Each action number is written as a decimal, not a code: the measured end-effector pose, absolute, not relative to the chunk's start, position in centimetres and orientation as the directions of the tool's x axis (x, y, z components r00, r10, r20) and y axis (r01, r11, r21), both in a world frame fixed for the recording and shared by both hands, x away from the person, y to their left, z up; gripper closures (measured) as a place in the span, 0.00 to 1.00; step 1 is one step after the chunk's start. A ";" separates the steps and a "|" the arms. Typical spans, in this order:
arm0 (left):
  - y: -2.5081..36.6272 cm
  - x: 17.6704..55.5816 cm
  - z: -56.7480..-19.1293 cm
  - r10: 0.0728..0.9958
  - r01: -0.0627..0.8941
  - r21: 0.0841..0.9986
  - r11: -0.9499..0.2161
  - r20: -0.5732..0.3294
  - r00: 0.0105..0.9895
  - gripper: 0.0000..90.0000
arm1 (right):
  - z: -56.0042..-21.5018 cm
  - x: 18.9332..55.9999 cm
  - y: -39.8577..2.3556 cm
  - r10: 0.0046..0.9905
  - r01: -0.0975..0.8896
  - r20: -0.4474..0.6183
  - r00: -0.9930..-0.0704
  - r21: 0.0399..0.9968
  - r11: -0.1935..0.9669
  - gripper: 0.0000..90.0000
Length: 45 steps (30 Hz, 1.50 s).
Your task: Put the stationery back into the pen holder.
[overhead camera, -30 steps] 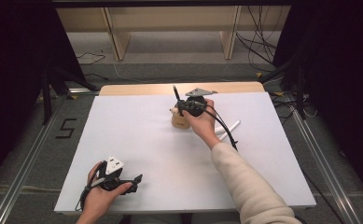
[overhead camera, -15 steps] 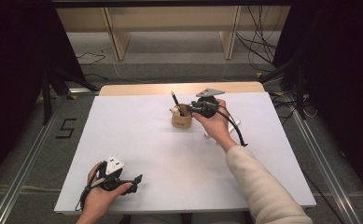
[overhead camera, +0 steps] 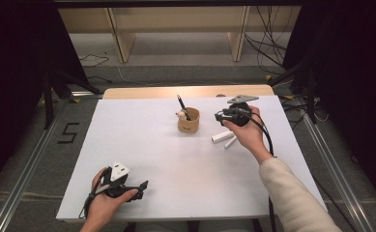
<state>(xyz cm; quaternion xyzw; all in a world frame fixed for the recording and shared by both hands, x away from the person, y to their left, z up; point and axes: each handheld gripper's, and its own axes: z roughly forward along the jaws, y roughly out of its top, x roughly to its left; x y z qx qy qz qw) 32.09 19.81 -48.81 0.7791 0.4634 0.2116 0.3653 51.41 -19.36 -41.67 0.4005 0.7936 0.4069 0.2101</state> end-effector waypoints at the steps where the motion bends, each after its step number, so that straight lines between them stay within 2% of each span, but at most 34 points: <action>1: 19.8 32.1 -48.8 0.877 0.567 0.766 -0.303 -0.009 0.481 0.08 | -41.8 51.4 -19.6 0.809 0.468 -0.006 -0.588 0.813 0.346 0.63; 10: 19.6 32.1 -48.8 0.877 0.564 0.771 -0.295 -0.015 0.480 0.10 | -43.1 51.4 -22.3 0.871 0.559 0.015 -0.491 0.772 0.302 0.71; 19: 19.6 32.1 -48.8 0.876 0.566 0.768 -0.298 -0.016 0.483 0.13 | -43.8 51.1 -23.0 0.879 0.579 0.007 -0.477 0.755 0.308 0.72; 30: 18.3 32.3 -48.7 0.849 0.541 0.785 -0.301 -0.037 0.527 0.17 | -44.7 49.8 -24.0 0.871 0.570 0.042 -0.490 0.772 0.283 0.65; 41: 13.1 34.8 -48.2 0.778 0.475 0.809 -0.345 -0.036 0.627 0.21 | -45.2 46.3 -25.8 0.857 0.558 0.075 -0.510 0.787 0.263 0.56; 45: 11.2 36.1 -48.0 0.759 0.450 0.814 -0.366 -0.019 0.651 0.26 | -45.6 44.6 -26.3 0.843 0.549 0.067 -0.534 0.785 0.286 0.55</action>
